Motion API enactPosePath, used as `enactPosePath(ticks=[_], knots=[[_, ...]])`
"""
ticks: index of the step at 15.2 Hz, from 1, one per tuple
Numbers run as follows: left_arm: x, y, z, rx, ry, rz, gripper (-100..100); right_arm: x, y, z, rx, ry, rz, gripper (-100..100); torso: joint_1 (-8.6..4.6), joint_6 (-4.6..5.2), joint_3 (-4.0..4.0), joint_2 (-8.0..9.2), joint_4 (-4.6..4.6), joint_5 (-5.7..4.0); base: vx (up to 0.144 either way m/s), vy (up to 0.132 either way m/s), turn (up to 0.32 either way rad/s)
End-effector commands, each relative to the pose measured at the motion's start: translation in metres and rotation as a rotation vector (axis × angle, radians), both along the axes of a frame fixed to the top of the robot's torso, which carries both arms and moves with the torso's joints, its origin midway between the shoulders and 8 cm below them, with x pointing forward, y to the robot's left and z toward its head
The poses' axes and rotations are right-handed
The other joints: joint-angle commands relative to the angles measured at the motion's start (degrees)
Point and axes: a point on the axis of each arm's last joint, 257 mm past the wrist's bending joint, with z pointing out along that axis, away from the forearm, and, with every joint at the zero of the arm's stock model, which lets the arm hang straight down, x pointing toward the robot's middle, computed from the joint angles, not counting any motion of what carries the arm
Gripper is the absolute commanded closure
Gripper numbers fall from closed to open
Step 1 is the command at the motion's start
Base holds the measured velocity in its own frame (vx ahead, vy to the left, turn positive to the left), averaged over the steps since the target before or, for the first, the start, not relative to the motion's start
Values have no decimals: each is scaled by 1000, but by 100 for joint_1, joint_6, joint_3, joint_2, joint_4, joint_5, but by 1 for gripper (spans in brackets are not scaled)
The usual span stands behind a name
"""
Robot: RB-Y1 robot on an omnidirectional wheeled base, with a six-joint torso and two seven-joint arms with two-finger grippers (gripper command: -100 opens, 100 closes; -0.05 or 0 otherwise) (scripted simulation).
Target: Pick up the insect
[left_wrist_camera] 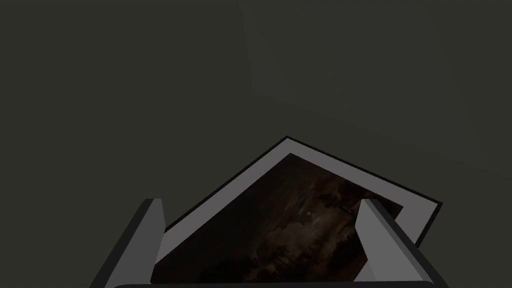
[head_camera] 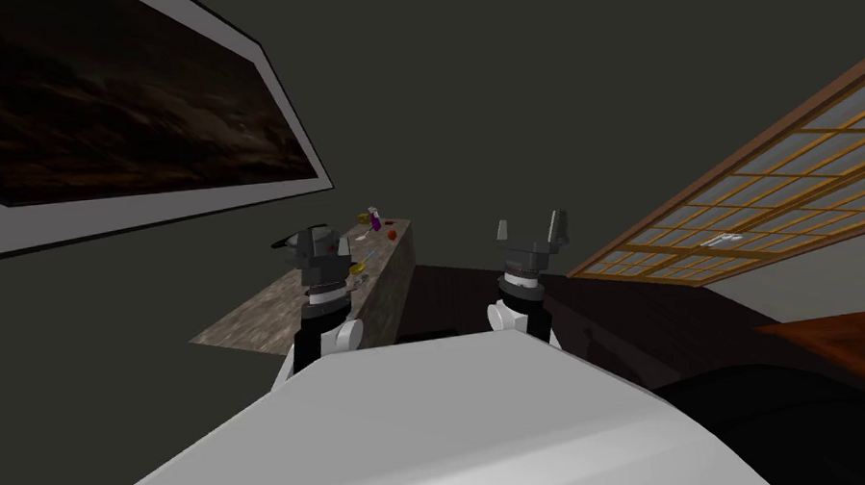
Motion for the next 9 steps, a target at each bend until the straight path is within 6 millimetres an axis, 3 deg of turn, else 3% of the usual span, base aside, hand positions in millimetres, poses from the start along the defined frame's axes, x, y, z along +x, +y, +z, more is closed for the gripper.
enactPosePath(ticks=[1, 9], knots=[[1, -2, -4, 29, 16, -9, -100, 0, 0, 0, 0, 0, 0, 0, 0, 0, 0, 0, 0, 0, 5, -1, -1], [7, -10, -34, 179, 133, -40, -100, 0, 0, 0, 0, 0, 0, 0, 1, -1, -8, -14, -3, 0, 31, -4, 1]])
